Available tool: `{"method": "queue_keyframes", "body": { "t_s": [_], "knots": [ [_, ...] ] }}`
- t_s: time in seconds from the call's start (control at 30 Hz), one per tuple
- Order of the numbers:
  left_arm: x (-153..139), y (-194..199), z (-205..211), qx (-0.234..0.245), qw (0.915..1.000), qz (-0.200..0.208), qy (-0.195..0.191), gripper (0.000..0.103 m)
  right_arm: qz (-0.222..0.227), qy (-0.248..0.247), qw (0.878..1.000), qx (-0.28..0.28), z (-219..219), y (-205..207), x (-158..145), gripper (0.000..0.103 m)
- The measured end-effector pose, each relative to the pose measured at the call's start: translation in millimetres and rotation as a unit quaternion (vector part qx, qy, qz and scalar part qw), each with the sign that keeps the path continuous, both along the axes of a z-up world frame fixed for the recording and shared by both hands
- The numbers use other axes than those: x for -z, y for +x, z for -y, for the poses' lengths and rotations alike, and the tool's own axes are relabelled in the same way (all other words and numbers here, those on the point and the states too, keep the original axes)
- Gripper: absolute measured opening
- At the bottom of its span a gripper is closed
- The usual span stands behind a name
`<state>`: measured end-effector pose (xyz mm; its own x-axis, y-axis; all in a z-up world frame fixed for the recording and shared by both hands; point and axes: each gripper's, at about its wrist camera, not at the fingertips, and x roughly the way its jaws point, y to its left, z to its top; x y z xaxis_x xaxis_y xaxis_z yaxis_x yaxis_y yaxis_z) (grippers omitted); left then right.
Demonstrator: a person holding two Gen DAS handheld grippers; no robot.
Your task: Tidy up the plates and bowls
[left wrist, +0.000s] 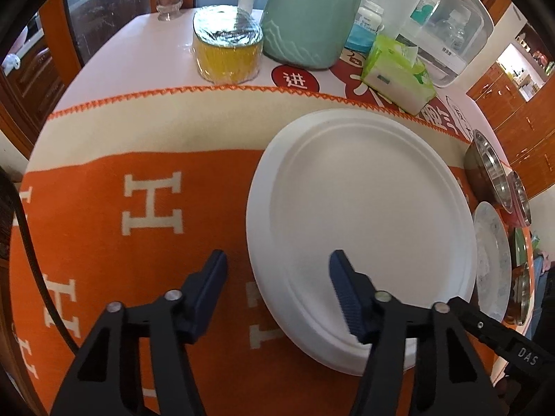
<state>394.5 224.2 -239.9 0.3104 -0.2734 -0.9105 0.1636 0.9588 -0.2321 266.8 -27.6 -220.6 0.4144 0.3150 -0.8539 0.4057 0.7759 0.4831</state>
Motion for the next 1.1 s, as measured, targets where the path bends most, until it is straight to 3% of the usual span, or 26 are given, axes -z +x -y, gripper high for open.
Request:
{"method": "queue_keyframes", "body": {
  "t_s": [0.43,0.7,0.8,1.1],
  "knots": [
    [1.6,0.1,2.2,0.014,0.9995,0.025,-0.016,0.054,0.02,-0.04,0.999,-0.01,-9.9,7.2,3.9,0.023],
    [1.3,0.7,-12.2,-0.005,0.9997,0.022,-0.007,0.022,0.019,-0.054,0.998,-0.019,-11.5,8.3,2.6,0.023],
    [1.1,-1.0,-19.9,-0.019,0.9995,0.006,-0.023,0.021,0.025,-0.066,0.997,-0.031,-15.2,7.1,-4.0,0.023],
    [-14.9,-23.9,-24.4,-0.028,0.9994,0.005,-0.017,0.022,0.045,-0.092,0.993,-0.05,-21.1,-3.9,-26.8,0.023]
  ]
}}
